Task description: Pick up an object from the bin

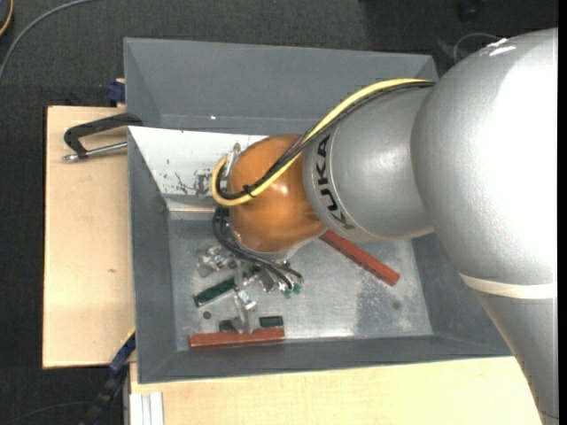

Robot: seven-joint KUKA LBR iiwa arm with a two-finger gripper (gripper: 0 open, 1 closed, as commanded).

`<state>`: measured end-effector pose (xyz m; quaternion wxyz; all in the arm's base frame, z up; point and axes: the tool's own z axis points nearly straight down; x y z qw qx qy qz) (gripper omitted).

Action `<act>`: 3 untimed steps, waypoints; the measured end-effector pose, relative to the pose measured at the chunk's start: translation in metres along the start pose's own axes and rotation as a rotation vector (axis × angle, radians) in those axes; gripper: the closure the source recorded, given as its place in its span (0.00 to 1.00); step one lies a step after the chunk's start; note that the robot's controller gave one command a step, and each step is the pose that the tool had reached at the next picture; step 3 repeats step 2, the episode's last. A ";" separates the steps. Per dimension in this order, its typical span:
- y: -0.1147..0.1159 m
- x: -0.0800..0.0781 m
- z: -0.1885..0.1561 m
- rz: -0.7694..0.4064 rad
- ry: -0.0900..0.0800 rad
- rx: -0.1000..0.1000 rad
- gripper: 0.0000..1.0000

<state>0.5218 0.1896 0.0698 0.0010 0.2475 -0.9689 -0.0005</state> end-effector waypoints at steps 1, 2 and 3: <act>0.000 -0.001 -0.002 0.003 -0.004 0.000 1.00; -0.013 -0.024 -0.189 -0.304 -0.016 0.005 1.00; -0.013 -0.024 -0.189 -0.304 -0.016 0.005 1.00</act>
Offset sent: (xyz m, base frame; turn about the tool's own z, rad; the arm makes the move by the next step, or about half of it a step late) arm 0.0000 0.0000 0.0000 0.0000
